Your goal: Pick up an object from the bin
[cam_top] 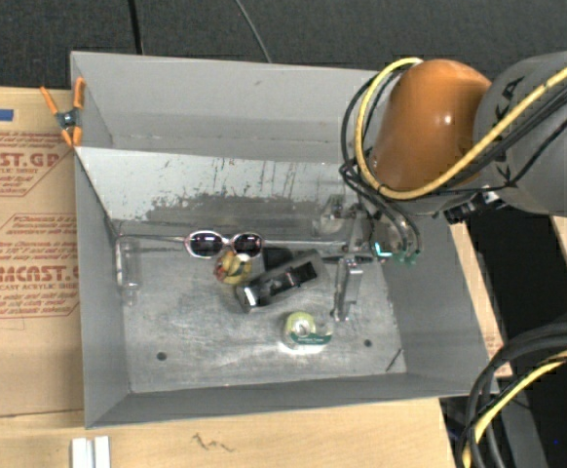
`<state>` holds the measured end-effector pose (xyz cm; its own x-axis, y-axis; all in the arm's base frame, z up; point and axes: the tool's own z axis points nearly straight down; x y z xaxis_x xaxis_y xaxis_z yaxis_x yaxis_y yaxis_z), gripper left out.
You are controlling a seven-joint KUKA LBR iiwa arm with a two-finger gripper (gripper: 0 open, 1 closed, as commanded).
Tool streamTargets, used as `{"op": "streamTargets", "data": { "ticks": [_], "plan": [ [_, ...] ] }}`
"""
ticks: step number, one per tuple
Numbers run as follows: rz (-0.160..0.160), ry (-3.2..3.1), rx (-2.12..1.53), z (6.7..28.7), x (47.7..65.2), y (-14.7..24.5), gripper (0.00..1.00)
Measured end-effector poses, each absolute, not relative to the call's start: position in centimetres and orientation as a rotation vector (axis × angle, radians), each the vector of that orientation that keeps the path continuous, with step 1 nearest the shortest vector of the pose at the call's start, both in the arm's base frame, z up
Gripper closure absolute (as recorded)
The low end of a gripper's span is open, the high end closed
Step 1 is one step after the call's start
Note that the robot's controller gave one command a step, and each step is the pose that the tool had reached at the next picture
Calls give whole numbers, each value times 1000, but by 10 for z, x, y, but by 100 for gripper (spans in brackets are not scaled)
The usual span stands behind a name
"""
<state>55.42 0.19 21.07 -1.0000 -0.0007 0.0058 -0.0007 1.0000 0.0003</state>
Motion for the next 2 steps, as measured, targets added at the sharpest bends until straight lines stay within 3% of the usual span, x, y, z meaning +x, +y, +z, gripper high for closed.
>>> {"op": "streamTargets", "data": {
  "ticks": [1, 2],
  "plan": [
    [0, -3144, 1, 215, 556, 2, 0],
    [1, -3149, 91, 176, 557, 6, 0]
  ]
}}
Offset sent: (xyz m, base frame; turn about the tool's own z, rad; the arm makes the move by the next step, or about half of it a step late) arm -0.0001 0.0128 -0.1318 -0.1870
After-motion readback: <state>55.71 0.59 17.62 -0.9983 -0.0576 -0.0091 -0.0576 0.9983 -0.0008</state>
